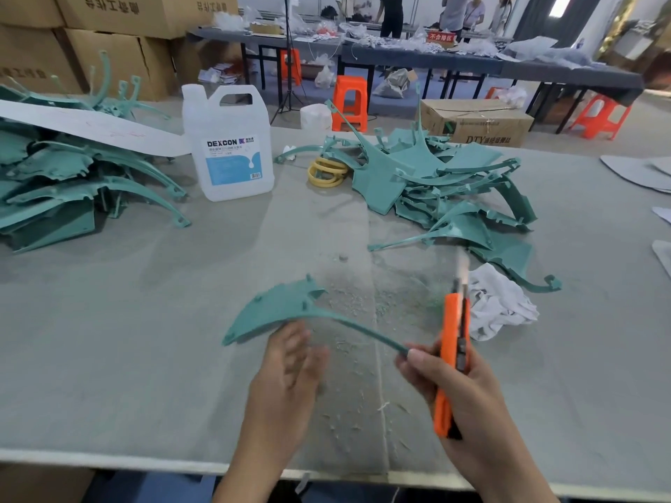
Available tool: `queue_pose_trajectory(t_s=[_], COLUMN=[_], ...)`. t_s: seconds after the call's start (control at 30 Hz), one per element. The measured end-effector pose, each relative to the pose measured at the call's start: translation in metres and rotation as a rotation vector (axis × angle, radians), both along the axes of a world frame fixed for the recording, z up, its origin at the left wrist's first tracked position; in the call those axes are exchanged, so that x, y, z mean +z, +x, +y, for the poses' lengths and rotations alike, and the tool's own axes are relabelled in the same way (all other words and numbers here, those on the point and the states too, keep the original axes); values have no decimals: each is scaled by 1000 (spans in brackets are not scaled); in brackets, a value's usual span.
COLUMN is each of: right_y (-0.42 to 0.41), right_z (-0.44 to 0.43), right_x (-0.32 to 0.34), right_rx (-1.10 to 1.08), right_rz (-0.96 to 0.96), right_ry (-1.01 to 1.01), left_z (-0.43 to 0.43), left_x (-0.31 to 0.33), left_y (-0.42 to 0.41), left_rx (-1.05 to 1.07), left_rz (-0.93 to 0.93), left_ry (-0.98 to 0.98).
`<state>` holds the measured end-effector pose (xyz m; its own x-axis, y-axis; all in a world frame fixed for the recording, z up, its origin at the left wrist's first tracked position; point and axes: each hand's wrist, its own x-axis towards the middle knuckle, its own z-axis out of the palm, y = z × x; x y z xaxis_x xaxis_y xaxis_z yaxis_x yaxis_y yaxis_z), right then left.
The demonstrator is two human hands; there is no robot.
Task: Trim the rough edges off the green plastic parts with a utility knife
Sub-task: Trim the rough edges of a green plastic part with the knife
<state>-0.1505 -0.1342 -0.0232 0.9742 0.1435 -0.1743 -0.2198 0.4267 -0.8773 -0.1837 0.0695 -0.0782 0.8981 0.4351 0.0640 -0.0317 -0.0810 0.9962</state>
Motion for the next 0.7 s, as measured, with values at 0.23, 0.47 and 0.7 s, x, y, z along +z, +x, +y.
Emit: queue_pose_trajectory(t_s=[0.23,0.47,0.7], right_y=[24,34,18], right_z=[-30,-37,-11], right_x=[5,10,15], right_rx=[-167,-75,147], right_rz=[205,33,-257], right_ry=[232,-368,-709], left_z=[49,76,69], left_x=[5,35,38], left_y=[-7,-24,3], left_rx=[263,10,97], left_rz=[7,-78,85], left_ry=[34,568,800])
